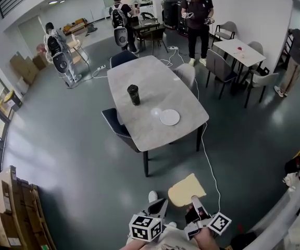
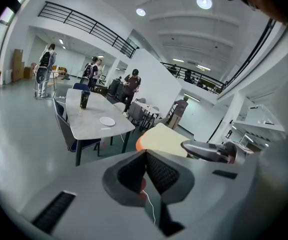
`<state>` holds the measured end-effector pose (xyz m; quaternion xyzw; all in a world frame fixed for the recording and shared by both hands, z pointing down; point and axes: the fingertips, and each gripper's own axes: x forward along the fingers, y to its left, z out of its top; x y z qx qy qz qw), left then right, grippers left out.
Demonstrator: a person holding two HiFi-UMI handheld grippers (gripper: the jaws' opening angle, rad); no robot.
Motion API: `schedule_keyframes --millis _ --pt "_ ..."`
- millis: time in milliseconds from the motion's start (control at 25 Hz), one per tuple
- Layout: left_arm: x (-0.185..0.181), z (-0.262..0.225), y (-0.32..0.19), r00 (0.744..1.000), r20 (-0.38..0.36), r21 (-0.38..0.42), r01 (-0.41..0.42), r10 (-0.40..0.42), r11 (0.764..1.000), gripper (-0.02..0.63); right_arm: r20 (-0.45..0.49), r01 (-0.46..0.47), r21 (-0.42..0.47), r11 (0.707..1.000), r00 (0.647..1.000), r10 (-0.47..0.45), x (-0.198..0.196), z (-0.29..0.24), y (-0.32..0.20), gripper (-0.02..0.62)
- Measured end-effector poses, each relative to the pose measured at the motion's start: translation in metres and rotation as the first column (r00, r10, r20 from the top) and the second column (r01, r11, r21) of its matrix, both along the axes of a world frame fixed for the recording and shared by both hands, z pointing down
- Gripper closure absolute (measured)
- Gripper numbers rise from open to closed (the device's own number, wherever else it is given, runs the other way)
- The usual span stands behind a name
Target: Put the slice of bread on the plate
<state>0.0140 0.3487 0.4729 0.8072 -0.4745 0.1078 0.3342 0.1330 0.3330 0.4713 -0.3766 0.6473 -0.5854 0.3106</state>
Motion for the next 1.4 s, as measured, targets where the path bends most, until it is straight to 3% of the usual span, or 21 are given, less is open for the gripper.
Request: schedule_keyframes --millis 600,920,1400 --pt "-0.074 -0.008 -0.178 0.999 -0.031 0.022 -0.032 0.033 0.999 0.595 -0.064 -0.076 -0.023 0.997 0.995 0.074 -0.071 -0.006 -0.17 0.509" --pt "-0.118 0.002 -0.241 0.998 -0.031 0.004 -0.062 0.063 0.998 0.595 -0.076 -0.121 -0.03 0.992 0.99 0.119 -0.108 -0.001 -0.232 0.509" --pt "-0.113 0.021 -0.31 0.995 -0.043 -0.034 -0.086 0.085 0.996 0.595 -0.068 -0.145 -0.067 0.987 0.988 0.14 -0.104 0.015 -0.298 0.509"
